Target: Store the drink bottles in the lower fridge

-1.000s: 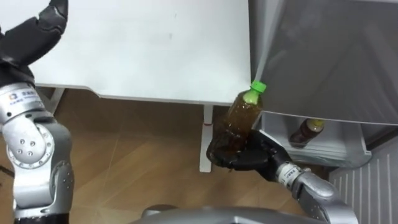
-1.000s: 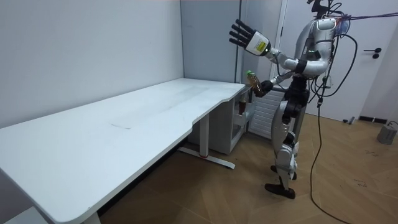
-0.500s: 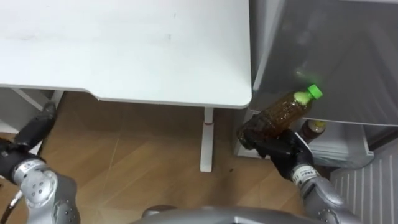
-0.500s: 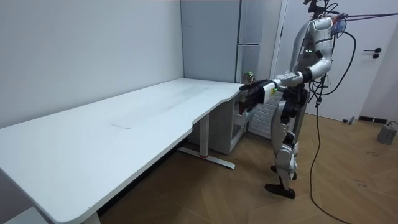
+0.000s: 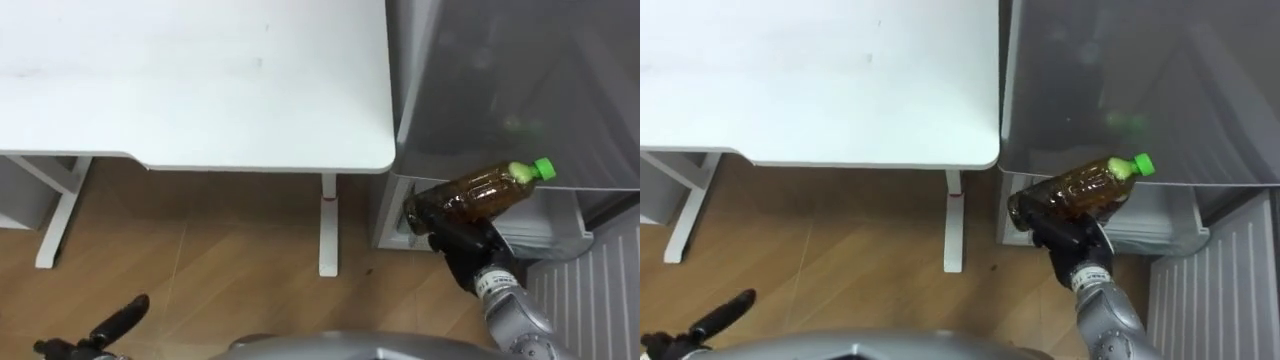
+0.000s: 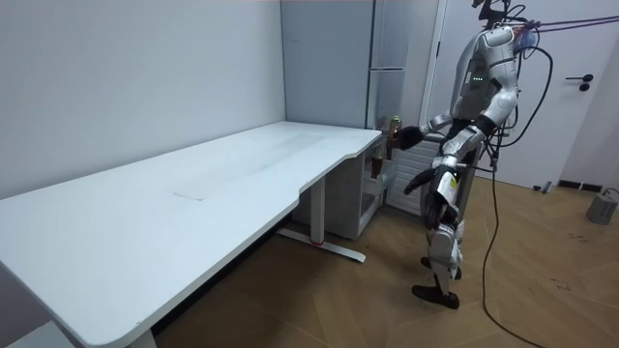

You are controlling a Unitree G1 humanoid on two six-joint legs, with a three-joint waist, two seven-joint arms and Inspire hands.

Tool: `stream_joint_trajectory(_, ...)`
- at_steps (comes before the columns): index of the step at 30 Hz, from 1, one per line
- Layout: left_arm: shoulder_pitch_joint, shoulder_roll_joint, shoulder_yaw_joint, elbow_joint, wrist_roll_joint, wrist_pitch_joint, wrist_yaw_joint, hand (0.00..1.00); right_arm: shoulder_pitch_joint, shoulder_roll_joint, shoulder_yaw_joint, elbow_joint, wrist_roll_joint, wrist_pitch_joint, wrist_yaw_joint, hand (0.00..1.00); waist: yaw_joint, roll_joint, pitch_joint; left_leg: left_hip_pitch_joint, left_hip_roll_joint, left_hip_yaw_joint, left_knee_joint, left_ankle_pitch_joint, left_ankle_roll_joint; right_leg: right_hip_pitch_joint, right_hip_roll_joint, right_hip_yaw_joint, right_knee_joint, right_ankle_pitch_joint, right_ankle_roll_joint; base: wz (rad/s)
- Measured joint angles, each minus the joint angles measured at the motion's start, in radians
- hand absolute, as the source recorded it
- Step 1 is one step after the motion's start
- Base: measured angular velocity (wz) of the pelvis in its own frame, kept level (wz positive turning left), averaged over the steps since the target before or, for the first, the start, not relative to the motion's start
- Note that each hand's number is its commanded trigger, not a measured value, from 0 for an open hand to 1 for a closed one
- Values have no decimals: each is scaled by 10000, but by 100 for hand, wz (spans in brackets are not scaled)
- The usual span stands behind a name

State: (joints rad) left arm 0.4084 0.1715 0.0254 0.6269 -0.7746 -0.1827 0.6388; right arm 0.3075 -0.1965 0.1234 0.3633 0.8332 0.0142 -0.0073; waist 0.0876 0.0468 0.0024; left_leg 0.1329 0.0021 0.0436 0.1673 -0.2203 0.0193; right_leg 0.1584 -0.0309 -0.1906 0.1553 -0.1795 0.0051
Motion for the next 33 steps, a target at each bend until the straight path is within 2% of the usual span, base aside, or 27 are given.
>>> stream_joint_trajectory(1, 45, -5, -3, 225, 0, 54, -142, 0, -3, 8, 0, 96, 226, 0, 0, 100, -12, -33, 15, 11, 10, 16, -2, 0, 0, 11, 0, 8, 2, 0, 0, -4)
stream_joint_trajectory(3, 51, -22, -12, 665, 8, 178, -453, 0, -8, 13, -16, 322, 286, 2, -51, 100, -40, -12, -5, 11, 9, 26, 2, 0, 0, 9, -1, 18, 7, 0, 0, 0)
stream_joint_trajectory(7, 140, -63, -161, 1525, -5, 621, -1062, 0, -25, 15, -8, 874, 896, 93, -258, 100, -20, -4, 3, 7, 11, 104, 7, -1, -1, -11, 4, 62, 8, 0, 0, -2)
stream_joint_trajectory(11, 164, -164, -393, 2247, 3, 1034, -1923, 0, -47, 15, -3, 970, 1899, 105, -412, 100, -9, 103, 32, -28, 12, 117, 22, -2, 1, -133, 1, 121, 26, 0, 0, -4)
stream_joint_trajectory(13, 147, -186, -415, 2573, 8, 1130, -2258, 0, -164, 13, -4, 1064, 2227, 101, -411, 100, -30, 111, 27, -107, 5, 116, 45, -2, 1, -219, -4, 121, 35, -3, 0, 0)
stream_joint_trajectory(20, -116, -189, -385, 2724, 519, 1589, -3074, 0, -1020, 4, 16, 2342, 3532, 100, -403, 100, -55, 65, 13, -780, -110, -48, 334, 17, 24, -666, -77, -87, 226, -64, 5, 10)
stream_joint_trajectory(23, -389, -183, -460, 2735, 627, 1682, -3284, 0, -1426, -85, 14, 2909, 3865, 91, -464, 100, -51, 79, 31, -1208, -161, -127, 514, 67, 72, -1119, -172, -178, 509, -113, 24, 11)
stream_joint_trajectory(25, -726, -157, -640, 2804, 615, 1744, -3426, 0, -2236, -81, -3, 3940, 4188, 92, -467, 100, -101, 92, 89, -1611, -165, -168, 689, 98, 106, -1518, -239, -188, 718, -119, 33, 6)
stream_joint_trajectory(29, -1541, -154, -701, 3266, 839, 1765, -3792, 0, -3533, -103, -307, 5456, 4130, 88, -462, 100, -44, 113, 110, -2665, -223, -202, 1245, 111, 139, -2629, -416, -217, 1456, -256, 42, 5)
stream_joint_trajectory(31, -1846, -138, -701, 3543, 1115, 1765, -3873, 0, -4025, -124, -396, 5915, 4184, 84, -453, 100, -21, 84, 205, -3101, -266, -200, 1467, 127, 166, -3155, -497, -139, 1901, -343, 24, 2)
stream_joint_trajectory(33, -2178, -110, -858, 3985, 1061, 1812, -3952, 0, -4515, -165, -394, 6351, 4266, 81, -454, 100, -9, 84, 232, -3640, -298, -232, 1822, 127, 167, -3723, -573, -138, 2303, -406, 5, 5)
